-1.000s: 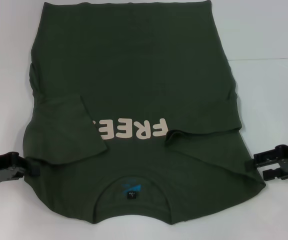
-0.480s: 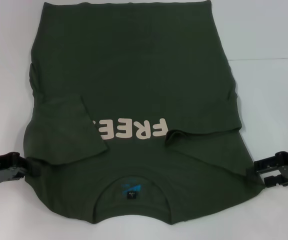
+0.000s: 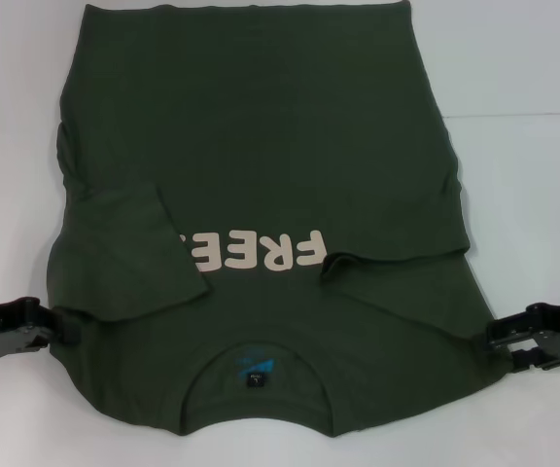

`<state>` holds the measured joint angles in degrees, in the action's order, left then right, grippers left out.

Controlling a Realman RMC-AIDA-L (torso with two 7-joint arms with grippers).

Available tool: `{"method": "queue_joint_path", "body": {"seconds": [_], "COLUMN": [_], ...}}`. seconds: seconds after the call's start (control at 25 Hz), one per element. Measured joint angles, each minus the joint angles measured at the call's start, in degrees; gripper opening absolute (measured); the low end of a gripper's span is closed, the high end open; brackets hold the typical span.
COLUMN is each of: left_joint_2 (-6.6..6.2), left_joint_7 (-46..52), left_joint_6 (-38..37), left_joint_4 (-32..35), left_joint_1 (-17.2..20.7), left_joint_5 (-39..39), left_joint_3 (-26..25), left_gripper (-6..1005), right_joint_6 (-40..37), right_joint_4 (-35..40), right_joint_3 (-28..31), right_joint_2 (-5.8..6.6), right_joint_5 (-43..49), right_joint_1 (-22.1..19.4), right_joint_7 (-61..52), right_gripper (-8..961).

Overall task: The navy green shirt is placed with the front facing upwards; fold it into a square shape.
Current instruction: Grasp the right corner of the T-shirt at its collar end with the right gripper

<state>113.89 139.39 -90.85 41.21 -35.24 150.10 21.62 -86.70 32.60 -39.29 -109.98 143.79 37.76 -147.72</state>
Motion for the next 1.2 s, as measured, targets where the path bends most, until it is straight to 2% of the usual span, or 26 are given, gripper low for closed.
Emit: {"method": "queue_joint_path", "body": {"seconds": [0.28, 0.52, 1.04, 1.16, 1.2], "left_joint_2": [0.0, 0.0, 0.11, 0.09, 0.06], "left_joint_7": [0.0, 0.0, 0.0, 0.0, 0.0], "left_joint_6": [0.06, 0.05, 0.02, 0.05, 0.05], "left_joint_4": [-0.04, -0.08, -0.07, -0.08, -0.08], "left_joint_1": [-0.28, -0.42, -0.38, -0.36, -0.36], "left_joint_5": [-0.04, -0.08, -0.07, -0.07, -0.07], "left_joint_3": [0.18, 0.27, 0.24, 0.15, 0.07], "left_gripper": [45, 45, 43, 43, 43], "right_joint_6": [0.24, 1.17, 2.18, 1.83, 1.72], "right_joint_4": [-0.29, -1.16, -1.69, -1.41, -1.34], "right_joint_3": [0.0, -1.3, -1.44, -0.46, -0.15], "right_joint_2": [-0.63, -0.67, -1.4, -1.13, -1.01], "right_joint_5": [0.0, -0.19, -0.21, -0.6, -0.66], "right_joint_1": [0.03, 0.39, 0.52, 0.42, 0.38], "right_joint_7": [0.26, 0.31, 0.15, 0.26, 0.26], "right_gripper": [759, 756, 608, 574, 525]}}
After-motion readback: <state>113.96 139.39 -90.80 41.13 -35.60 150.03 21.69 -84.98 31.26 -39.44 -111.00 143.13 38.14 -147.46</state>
